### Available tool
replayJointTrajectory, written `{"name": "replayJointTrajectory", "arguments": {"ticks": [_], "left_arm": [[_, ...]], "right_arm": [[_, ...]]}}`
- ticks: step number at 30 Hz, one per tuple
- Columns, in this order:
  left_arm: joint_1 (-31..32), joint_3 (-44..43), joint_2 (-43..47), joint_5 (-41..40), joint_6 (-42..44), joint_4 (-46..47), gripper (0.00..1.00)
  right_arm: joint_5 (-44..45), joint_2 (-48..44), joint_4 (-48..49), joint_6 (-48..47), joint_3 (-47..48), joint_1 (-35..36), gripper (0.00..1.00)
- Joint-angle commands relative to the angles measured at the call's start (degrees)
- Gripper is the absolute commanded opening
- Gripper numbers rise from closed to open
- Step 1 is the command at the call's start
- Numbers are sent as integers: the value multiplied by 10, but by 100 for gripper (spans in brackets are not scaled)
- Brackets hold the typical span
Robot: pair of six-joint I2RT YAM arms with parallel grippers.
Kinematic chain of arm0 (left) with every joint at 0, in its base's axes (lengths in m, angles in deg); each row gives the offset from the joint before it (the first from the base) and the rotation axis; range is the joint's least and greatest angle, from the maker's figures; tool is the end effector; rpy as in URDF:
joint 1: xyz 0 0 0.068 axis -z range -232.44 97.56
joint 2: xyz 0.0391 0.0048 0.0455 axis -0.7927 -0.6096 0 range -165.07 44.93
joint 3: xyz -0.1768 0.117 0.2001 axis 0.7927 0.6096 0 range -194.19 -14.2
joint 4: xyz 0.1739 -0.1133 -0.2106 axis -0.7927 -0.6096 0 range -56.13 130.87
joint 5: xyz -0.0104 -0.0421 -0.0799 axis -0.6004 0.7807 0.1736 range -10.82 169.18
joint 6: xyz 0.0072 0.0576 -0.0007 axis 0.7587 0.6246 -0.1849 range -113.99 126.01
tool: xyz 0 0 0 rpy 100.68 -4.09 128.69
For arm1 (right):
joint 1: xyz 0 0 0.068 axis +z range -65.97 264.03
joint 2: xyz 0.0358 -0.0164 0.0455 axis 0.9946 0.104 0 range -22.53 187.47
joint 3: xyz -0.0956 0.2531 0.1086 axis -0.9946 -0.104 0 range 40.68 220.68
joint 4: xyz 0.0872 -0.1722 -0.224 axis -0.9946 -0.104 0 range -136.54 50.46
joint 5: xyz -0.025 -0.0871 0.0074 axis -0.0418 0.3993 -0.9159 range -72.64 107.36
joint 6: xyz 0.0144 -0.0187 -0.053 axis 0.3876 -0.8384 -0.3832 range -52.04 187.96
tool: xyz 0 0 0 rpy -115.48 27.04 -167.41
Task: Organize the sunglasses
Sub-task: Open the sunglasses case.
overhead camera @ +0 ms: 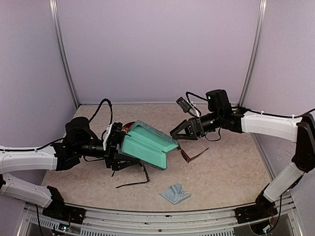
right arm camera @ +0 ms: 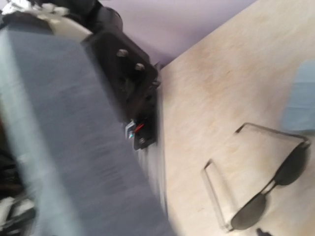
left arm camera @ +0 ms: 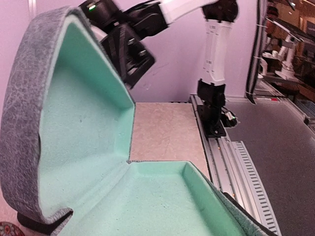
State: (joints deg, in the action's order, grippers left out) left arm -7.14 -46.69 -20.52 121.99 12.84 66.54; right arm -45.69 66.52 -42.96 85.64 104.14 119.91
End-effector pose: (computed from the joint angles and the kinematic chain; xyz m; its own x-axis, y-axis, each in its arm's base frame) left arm 0.1730 -0.2151 0.2553 0.0298 0.0938 -0.9951 0.9991 0.0259 0.0323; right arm 0.2831 0.2505 0.2844 -0.6468 -0.2980 -0.7020 -0.7356 0.0009 0.6774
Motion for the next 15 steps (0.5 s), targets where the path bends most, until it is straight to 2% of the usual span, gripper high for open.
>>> {"name": "replayJointTrajectory", "arguments": {"ticks": [1,4,7,9,12,15], "left_arm": [[-23,4,1,-16,-66,76,0],[-25,2,1,-25,-74,81,0],[-24,-6,-13,-13,-85,84,0],[-20,-13,-24,-5,-88,81,0],[-11,-21,-35,-3,-88,77,0],[-5,-25,-42,1,-88,75,0]], "right_arm": [[98,-104,-14,-62,-5,2,85],[163,-127,-46,-105,9,21,85],[247,-97,-118,-174,56,66,84],[284,-73,-134,-193,76,85,83],[313,-39,-147,-218,105,105,79],[337,-13,-169,-246,129,126,69]]}}
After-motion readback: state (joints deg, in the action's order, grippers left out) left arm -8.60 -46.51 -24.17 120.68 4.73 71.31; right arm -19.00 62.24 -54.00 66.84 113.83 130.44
